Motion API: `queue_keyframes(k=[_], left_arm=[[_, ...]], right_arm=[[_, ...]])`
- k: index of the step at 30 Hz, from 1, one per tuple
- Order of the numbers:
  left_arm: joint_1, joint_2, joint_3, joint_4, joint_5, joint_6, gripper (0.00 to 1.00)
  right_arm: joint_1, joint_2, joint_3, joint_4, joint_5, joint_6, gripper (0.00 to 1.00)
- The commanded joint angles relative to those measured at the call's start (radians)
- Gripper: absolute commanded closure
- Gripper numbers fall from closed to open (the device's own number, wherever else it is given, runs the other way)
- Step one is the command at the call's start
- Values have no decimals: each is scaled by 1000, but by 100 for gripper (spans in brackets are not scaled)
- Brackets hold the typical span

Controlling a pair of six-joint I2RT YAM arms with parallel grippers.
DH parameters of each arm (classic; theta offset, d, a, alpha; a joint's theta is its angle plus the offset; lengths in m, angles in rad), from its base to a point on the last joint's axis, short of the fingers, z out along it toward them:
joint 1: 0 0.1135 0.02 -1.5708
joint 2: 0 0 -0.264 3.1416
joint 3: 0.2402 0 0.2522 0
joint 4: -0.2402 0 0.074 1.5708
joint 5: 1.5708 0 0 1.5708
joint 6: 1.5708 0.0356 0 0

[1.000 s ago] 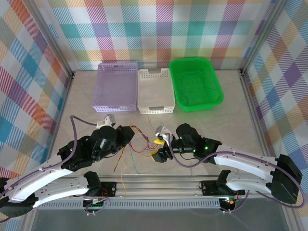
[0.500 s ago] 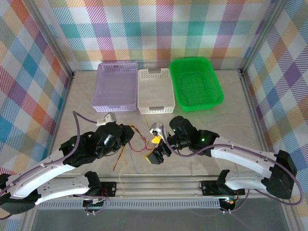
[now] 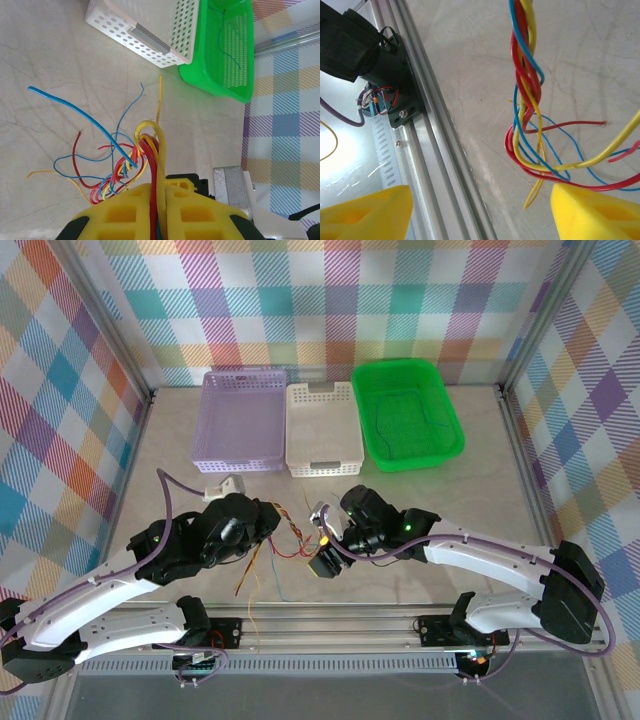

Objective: Untangle the cables

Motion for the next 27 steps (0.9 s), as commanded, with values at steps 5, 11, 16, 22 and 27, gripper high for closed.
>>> queue_keyframes(k=[5,11,16,22,27], left_arm=[[1,11,18,19,26,11,100],[1,22,26,26,39,15,100],[1,19,28,26,40,16,100],[1,14,25,29,40,15,100],[1,9,21,28,37,15,100]], right_arm=[[27,-5,27,39,101,-38,35],[54,28,40,46,157,-63,39],[71,59,46,45,202,-86,42],[81,98,45,58,197,-88,52],[83,109,39,66,190,-86,66]])
